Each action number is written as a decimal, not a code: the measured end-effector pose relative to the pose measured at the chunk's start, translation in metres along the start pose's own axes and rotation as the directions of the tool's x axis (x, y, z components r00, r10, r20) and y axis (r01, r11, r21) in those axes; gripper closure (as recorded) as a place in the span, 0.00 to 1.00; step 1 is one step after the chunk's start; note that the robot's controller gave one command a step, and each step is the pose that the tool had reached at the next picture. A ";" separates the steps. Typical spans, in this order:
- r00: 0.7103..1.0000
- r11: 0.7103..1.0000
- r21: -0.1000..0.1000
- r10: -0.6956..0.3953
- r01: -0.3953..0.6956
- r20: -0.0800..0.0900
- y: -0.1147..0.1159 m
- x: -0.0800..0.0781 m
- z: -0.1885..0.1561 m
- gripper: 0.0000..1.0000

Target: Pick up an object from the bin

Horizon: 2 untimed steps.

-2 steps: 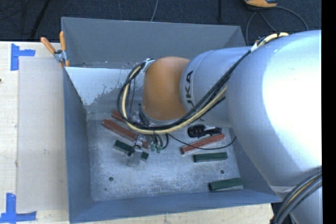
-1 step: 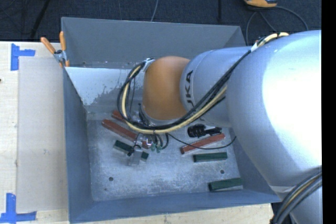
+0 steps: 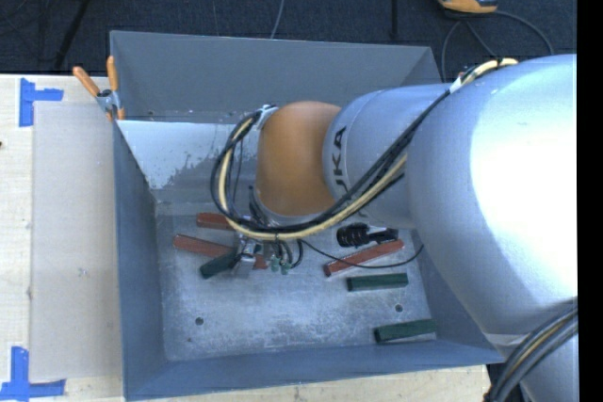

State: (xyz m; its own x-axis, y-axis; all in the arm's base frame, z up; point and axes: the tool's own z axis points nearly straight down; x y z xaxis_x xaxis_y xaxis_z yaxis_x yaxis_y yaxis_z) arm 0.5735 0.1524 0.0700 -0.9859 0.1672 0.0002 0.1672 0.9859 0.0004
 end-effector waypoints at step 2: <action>1.000 1.000 -0.002 -0.001 0.001 0.004 -0.001 -0.003 -0.105 1.00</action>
Offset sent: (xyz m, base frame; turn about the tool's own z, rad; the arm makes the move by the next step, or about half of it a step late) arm 0.0000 0.0000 0.0525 0.0000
